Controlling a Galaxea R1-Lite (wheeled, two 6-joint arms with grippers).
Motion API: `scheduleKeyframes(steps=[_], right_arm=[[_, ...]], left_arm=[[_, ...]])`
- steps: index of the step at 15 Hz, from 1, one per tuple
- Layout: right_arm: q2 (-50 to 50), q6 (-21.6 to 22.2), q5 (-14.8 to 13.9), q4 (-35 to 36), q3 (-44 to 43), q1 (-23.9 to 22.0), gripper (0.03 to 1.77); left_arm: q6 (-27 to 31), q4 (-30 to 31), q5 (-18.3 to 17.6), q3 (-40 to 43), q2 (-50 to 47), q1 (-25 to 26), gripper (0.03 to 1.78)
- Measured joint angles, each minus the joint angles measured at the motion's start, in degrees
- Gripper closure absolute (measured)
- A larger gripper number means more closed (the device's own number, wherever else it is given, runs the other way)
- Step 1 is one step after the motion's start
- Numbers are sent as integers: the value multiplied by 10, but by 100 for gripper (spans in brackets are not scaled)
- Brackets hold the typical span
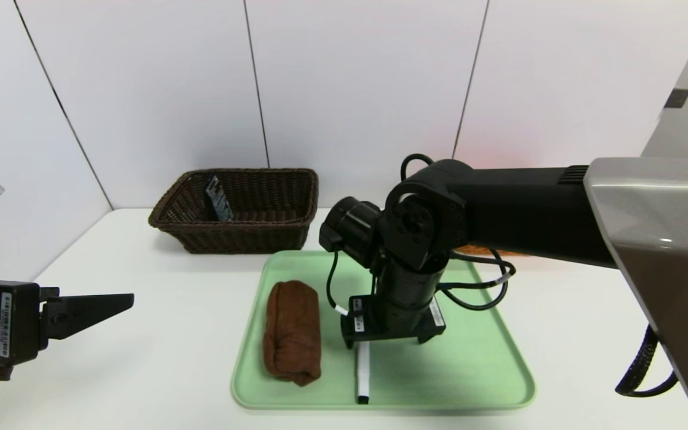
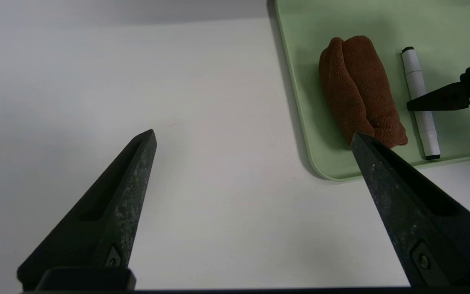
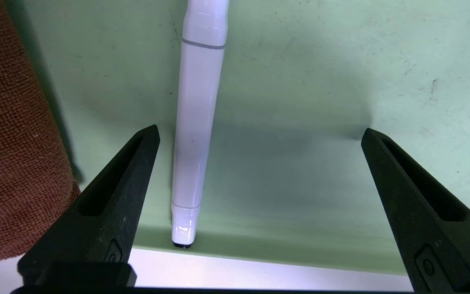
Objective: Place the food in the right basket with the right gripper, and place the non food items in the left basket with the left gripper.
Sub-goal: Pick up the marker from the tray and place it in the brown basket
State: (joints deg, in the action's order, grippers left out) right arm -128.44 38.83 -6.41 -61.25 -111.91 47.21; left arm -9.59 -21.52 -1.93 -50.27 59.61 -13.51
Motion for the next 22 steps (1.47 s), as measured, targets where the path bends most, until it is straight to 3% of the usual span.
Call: scheduleKeyframes(steps=[6, 10, 13, 14, 15, 22], right_arm=[[-7, -3, -2, -1, -2, 1, 10], [-10, -3, -2, -1, -2, 0, 71], [-13, -2, -1, -1, -2, 0, 101], [-14, -2, -1, -1, -2, 0, 126], [-14, -1, -1, -1, -1, 0, 165], [1, -4, -7, 3, 0, 1, 165]], left_arm=[[-1, 0, 1, 0, -1, 0, 12], [-1, 1, 1, 0, -2, 0, 12], [-1, 1, 1, -2, -5, 1, 12], [-1, 1, 1, -2, -7, 1, 12], [-1, 0, 1, -2, -9, 1, 12], [-1, -1, 4, -3, -17, 1, 12]])
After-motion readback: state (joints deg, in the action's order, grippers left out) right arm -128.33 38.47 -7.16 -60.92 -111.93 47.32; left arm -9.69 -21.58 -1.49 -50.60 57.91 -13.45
